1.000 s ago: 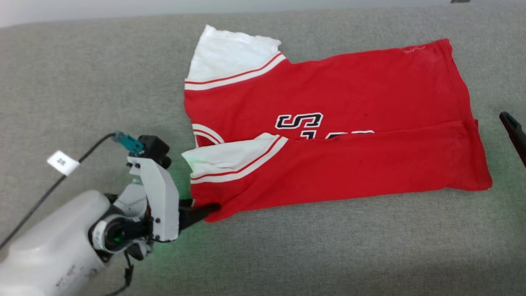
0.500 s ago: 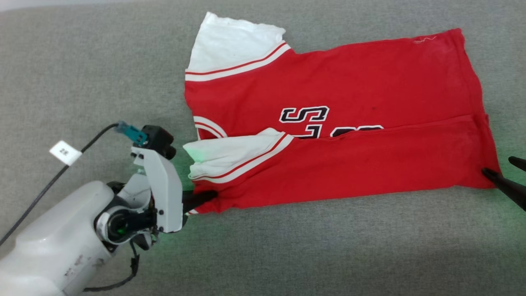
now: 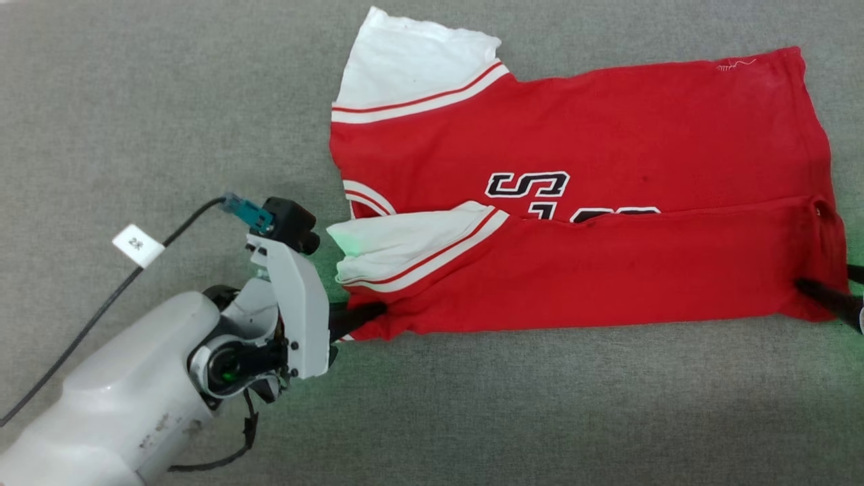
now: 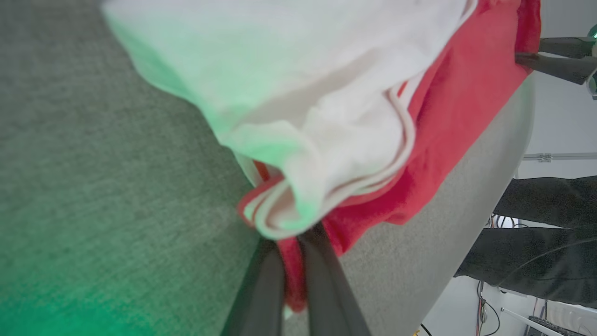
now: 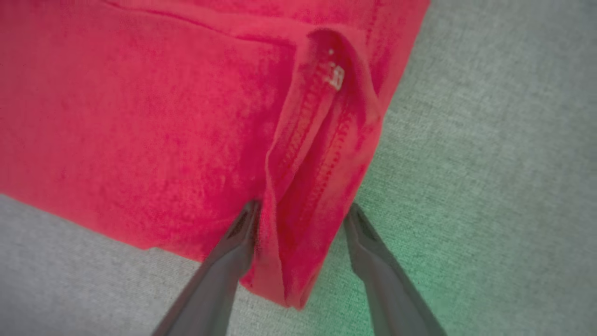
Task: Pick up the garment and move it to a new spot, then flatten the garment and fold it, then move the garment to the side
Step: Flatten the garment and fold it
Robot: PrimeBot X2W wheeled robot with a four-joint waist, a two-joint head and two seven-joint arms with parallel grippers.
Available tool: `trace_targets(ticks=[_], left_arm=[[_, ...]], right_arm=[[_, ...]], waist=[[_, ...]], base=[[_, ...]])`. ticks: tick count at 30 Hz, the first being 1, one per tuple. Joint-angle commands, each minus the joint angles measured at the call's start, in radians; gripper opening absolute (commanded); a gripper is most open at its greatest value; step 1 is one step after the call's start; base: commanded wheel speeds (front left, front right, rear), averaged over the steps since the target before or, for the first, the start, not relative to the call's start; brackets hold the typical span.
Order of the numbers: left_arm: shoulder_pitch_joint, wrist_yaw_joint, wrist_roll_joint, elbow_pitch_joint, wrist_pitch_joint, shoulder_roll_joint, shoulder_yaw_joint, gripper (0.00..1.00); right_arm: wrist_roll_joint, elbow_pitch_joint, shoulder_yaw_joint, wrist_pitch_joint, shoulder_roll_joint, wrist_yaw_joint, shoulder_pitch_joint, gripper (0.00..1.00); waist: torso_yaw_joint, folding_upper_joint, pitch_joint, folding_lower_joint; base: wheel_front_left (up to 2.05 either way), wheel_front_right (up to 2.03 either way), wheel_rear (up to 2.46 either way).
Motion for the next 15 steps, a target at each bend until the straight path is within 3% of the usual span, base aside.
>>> trace_targets(ticks=[1, 9, 15], left_arm=[[0.046, 0.003, 0.017, 0.024, -0.002, -0.027, -0.034, 0.0], [0.107, -0.015, 0.022, -0.042, -0.054, 0.049, -0.024, 0.0], [0.17, 0.005, 0.01, -0.158, -0.083, 0.127, -0.016, 0.0]], right_arm=[[0.01, 0.011, 0.008, -0.003, 0.027, -0.003, 0.052, 0.0], [0.036, -0.051, -0.077, -0.055, -0.024, -0.003, 0.16, 0.0], [0.046, -0.137, -0.133, -0.06, -0.072, -0.003, 0.269, 0.0]], waist=[[0.002, 0.0, -0.015, 0.0], [0.005, 0.0, -0.069, 0.0], [0.008, 0.0, -0.096, 0.0]], base=[[0.0, 0.0, 0.0], [0.0, 0.0, 0.0], [0.0, 0.0, 0.0]])
